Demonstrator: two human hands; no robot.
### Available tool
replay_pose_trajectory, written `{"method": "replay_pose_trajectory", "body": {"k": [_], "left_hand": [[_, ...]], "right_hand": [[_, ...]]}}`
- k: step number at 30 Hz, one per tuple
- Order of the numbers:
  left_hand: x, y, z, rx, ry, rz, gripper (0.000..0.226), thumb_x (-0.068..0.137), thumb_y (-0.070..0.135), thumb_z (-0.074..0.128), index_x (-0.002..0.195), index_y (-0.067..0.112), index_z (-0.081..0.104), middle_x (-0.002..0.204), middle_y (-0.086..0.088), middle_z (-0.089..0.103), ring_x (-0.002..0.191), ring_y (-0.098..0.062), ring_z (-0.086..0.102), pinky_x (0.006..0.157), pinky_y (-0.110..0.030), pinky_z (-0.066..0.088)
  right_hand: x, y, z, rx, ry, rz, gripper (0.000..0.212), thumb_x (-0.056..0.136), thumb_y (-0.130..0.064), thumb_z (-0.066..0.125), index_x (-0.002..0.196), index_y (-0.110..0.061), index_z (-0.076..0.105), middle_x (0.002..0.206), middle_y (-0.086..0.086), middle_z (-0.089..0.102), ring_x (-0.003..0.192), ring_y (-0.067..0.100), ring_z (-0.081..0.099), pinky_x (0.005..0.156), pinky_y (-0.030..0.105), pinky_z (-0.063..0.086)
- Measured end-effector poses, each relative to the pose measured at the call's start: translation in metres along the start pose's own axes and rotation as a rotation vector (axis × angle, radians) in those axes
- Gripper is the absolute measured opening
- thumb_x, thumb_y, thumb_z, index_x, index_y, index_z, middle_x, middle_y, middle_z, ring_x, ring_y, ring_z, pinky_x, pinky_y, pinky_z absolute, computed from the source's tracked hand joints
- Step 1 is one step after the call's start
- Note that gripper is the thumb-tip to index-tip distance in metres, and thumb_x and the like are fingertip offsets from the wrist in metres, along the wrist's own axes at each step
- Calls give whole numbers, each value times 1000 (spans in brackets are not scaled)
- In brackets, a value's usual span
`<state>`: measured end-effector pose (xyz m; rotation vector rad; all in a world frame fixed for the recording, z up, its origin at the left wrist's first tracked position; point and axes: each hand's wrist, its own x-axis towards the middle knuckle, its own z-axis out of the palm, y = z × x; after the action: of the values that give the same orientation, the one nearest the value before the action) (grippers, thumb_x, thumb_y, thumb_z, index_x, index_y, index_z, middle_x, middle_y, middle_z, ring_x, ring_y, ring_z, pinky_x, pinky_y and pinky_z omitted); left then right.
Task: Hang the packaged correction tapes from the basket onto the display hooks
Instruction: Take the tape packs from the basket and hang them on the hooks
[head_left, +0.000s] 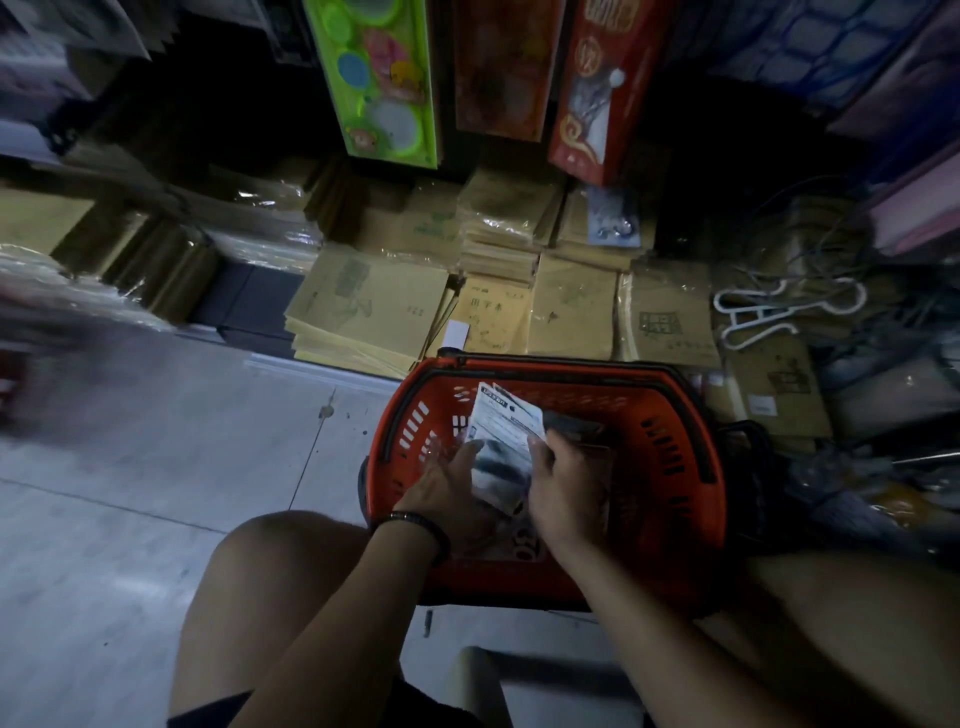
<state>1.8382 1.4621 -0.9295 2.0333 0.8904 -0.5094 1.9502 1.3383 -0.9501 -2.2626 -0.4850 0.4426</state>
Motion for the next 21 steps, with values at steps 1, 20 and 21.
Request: {"method": "replay_pose_trajectory", "body": {"k": [1,20,21], "left_hand": [[-2,4,4,-14,14,20,116,66,64,77,160,46,11,171,-12,20,152,-39,37,119,-56,43],[-112,83,-21,-819,271,444,61,94,0,73,147,18,48,134,-8,70,121,-25,72,96,-47,62],[-117,89,-24,-861,275,450,61,92,0,75,145,17,50,132,-8,72,119,-25,73,96,-48,62]], "right_hand": [[-2,-7,-6,46,1,7,25,107,-32,52,91,-18,65,87,-5,69,79,16,64,68,33,48],[-58,-92,-139,169,-192,-336,44,90,-38,64,133,-33,67,122,-17,55,119,2,58,102,41,55],[-58,-95,-151,119,-208,-383,52,89,-40,65,141,-32,63,129,-15,51,127,3,53,106,39,52]]}}
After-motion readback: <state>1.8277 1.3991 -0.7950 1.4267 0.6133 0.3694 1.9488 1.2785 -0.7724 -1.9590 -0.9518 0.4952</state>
